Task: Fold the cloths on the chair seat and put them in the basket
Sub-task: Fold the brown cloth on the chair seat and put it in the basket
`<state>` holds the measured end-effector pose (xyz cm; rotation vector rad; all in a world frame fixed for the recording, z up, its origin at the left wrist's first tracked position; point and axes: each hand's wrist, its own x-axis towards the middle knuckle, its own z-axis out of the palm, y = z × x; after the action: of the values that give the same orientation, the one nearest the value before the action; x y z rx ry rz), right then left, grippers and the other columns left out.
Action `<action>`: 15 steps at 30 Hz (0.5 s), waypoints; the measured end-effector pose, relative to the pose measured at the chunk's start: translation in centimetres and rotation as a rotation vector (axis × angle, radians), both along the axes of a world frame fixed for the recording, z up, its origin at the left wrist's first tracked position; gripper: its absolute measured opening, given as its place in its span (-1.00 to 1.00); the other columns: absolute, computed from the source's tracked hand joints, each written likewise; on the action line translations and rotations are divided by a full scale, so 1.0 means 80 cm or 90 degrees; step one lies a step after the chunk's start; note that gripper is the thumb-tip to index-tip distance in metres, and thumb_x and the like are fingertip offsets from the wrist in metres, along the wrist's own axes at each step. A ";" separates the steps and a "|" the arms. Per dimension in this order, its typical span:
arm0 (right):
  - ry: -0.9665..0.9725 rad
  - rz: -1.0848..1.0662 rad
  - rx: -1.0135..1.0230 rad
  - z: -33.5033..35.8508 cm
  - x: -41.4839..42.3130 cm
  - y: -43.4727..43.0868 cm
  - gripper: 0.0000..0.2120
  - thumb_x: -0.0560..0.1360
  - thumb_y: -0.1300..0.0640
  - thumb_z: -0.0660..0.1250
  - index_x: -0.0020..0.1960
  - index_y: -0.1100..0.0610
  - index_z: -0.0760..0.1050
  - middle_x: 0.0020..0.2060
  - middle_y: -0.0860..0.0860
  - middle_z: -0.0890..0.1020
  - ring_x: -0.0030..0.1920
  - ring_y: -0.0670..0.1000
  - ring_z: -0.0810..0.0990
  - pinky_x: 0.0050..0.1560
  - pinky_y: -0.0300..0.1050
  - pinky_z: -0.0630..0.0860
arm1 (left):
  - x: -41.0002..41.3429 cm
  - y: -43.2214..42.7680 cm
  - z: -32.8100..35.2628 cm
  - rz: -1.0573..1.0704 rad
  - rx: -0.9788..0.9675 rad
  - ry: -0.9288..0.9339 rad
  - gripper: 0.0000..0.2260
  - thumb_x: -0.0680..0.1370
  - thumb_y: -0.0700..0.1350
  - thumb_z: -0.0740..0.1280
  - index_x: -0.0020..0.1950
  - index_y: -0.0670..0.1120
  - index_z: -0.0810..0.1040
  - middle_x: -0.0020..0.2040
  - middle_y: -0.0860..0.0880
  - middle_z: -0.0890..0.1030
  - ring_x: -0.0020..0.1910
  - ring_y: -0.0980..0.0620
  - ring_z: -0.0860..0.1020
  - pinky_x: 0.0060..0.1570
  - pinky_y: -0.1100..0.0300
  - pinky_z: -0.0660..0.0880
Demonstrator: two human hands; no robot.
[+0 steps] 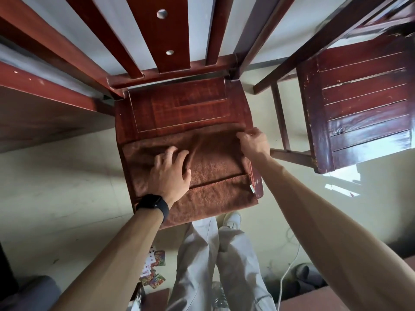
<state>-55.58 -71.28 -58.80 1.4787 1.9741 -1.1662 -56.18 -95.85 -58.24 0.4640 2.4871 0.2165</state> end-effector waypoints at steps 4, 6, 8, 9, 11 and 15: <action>0.022 0.041 0.049 0.003 0.010 0.014 -0.73 0.57 -0.03 0.33 0.17 0.12 0.46 -0.03 0.02 0.58 -0.01 0.06 0.56 0.00 -0.17 0.41 | 0.001 0.001 -0.004 0.007 0.003 0.009 -0.56 0.52 0.04 0.35 0.41 0.09 0.42 0.46 -0.03 0.33 0.29 -0.19 0.39 -0.01 -0.06 0.58; 0.030 0.057 0.052 0.002 0.014 0.019 -0.73 0.54 -0.06 0.38 0.11 0.08 0.46 -0.06 0.00 0.61 -0.02 0.06 0.60 -0.01 -0.13 0.47 | 0.003 0.001 -0.005 0.011 0.007 0.016 -0.55 0.52 0.03 0.35 0.40 0.10 0.42 0.45 -0.02 0.33 0.28 -0.19 0.39 0.01 -0.06 0.57; 0.034 0.035 0.100 0.009 0.014 0.024 -0.70 0.54 -0.05 0.38 0.16 0.11 0.47 -0.10 -0.04 0.61 -0.02 0.04 0.61 0.05 -0.14 0.47 | 0.003 -0.001 -0.007 0.008 0.016 0.020 -0.55 0.52 0.01 0.35 0.41 0.10 0.42 0.44 -0.02 0.33 0.28 -0.17 0.39 0.03 -0.06 0.57; 0.034 0.013 0.128 0.013 0.017 0.026 -0.71 0.56 -0.03 0.35 0.19 0.12 0.48 -0.10 -0.05 0.61 -0.01 0.05 0.61 0.06 -0.16 0.44 | 0.004 -0.004 -0.008 0.008 0.028 0.022 -0.55 0.51 -0.02 0.36 0.40 0.08 0.43 0.42 -0.03 0.35 0.27 -0.17 0.41 0.04 -0.07 0.57; 0.045 0.009 0.165 0.026 0.030 0.024 -0.78 0.57 0.03 0.29 0.16 0.11 0.52 -0.08 -0.02 0.63 -0.02 0.05 0.59 0.03 -0.18 0.40 | 0.010 -0.012 -0.011 0.033 0.084 0.043 -0.61 0.51 -0.07 0.36 0.34 0.00 0.49 0.35 -0.07 0.41 0.22 -0.16 0.47 0.07 -0.11 0.55; 0.135 0.335 0.172 0.033 0.095 -0.004 -0.93 0.51 0.06 0.35 -0.05 0.04 0.56 -0.12 0.00 0.63 -0.10 0.06 0.57 -0.09 -0.08 0.51 | 0.040 -0.050 0.003 0.113 0.108 0.090 -0.80 0.47 -0.10 0.34 0.08 -0.04 0.51 0.08 -0.08 0.47 0.02 -0.13 0.49 -0.04 -0.06 0.50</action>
<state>-48.01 -71.57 -56.15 0.8721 2.5381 -0.8749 -52.96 -99.83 -58.04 0.3363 2.6619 0.4834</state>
